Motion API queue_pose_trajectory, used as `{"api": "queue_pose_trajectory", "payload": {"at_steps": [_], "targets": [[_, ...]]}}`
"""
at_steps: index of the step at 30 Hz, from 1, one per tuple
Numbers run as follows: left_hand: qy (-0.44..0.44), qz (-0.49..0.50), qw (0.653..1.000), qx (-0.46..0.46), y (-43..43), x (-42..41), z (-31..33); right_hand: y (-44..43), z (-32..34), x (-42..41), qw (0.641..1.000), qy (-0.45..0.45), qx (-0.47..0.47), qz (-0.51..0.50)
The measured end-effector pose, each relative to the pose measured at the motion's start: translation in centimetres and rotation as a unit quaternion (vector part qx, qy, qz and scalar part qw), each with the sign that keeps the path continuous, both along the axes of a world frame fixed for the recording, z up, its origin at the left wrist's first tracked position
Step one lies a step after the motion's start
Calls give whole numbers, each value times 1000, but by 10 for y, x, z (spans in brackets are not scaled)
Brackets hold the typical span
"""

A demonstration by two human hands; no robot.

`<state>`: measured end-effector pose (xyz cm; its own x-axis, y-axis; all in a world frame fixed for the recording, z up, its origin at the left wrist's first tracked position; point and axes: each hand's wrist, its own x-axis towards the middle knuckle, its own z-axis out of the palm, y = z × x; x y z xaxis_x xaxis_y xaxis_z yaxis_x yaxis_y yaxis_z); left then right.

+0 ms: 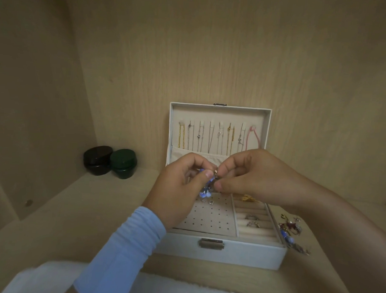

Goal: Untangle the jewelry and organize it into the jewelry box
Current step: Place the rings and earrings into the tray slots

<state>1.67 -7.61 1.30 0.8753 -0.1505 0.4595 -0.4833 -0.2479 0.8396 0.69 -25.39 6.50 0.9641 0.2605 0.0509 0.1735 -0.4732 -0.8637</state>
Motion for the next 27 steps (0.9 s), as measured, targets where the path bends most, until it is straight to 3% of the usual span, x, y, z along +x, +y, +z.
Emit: {"api": "queue_pose_trajectory", "payload": {"at_steps": [8,13,17,27], "targets": [[-33,25,999,22,1,-3,1,-2,7,-4,999,-31,-3,-15],[-122,64,989,61,-1,-1,-3,2,5,-5,999,44,12,-3],[-135,64,987,59,-4,0,-4,3,0,-4,994,93,43,25],[-5,57,998,-38,-3,-2,0,10,-9,3,994,0,103,-37]]}}
